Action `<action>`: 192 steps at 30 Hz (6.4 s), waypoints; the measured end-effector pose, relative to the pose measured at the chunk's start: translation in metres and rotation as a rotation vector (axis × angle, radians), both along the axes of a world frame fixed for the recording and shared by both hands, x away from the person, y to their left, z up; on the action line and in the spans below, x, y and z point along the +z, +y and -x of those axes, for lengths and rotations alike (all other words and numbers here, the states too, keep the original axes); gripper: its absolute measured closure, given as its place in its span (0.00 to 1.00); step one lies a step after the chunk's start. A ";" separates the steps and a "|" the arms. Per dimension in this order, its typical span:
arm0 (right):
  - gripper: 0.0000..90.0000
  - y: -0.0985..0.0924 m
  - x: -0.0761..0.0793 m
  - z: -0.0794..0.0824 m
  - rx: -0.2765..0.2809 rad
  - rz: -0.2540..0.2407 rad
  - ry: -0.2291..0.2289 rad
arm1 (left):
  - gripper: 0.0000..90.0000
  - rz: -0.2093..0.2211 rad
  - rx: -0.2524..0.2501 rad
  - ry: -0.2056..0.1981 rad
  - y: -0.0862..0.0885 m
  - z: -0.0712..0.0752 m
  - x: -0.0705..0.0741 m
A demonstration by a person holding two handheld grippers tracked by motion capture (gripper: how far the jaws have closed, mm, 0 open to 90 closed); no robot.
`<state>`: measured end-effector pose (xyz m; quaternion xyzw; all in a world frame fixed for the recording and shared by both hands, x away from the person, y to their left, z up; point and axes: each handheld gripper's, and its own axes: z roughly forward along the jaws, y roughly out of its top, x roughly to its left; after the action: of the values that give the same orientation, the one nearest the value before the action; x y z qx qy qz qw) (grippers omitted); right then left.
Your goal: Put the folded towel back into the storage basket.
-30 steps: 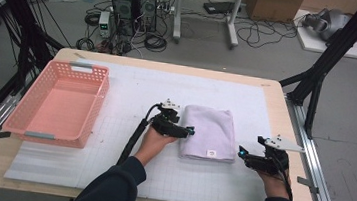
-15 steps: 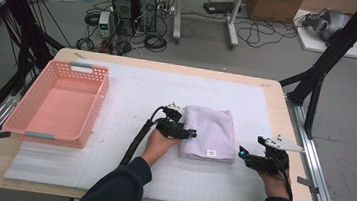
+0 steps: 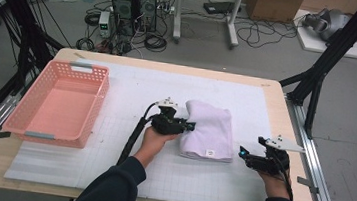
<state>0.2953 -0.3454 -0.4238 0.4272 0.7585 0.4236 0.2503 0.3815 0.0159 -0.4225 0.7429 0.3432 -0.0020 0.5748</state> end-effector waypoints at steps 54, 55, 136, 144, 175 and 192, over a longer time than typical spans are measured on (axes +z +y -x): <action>0.19 0.011 0.001 -0.003 0.027 0.009 -0.011 | 0.83 -0.017 -0.011 -0.460 0.204 0.035 0.123; 0.19 0.011 0.001 -0.003 0.026 0.009 -0.011 | 0.83 -0.014 -0.012 -0.461 0.207 0.035 0.124; 0.19 0.028 -0.002 -0.005 0.048 0.056 0.009 | 0.82 -0.188 0.115 -0.199 0.375 0.004 0.077; 0.19 0.027 -0.002 -0.005 0.049 0.056 0.003 | 0.82 -0.195 0.090 -0.174 0.368 0.002 0.066; 0.19 0.029 -0.002 -0.005 0.052 0.056 0.011 | 0.59 -0.534 0.492 -0.085 0.345 -0.001 0.063; 0.19 0.026 -0.001 -0.004 0.049 0.054 0.011 | 0.71 -0.815 0.576 0.017 0.331 -0.016 0.019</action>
<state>0.2990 -0.3191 -0.4249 0.4040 0.7812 0.4067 0.2474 0.3973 0.3468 -0.4038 0.7822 0.5118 0.2851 0.2122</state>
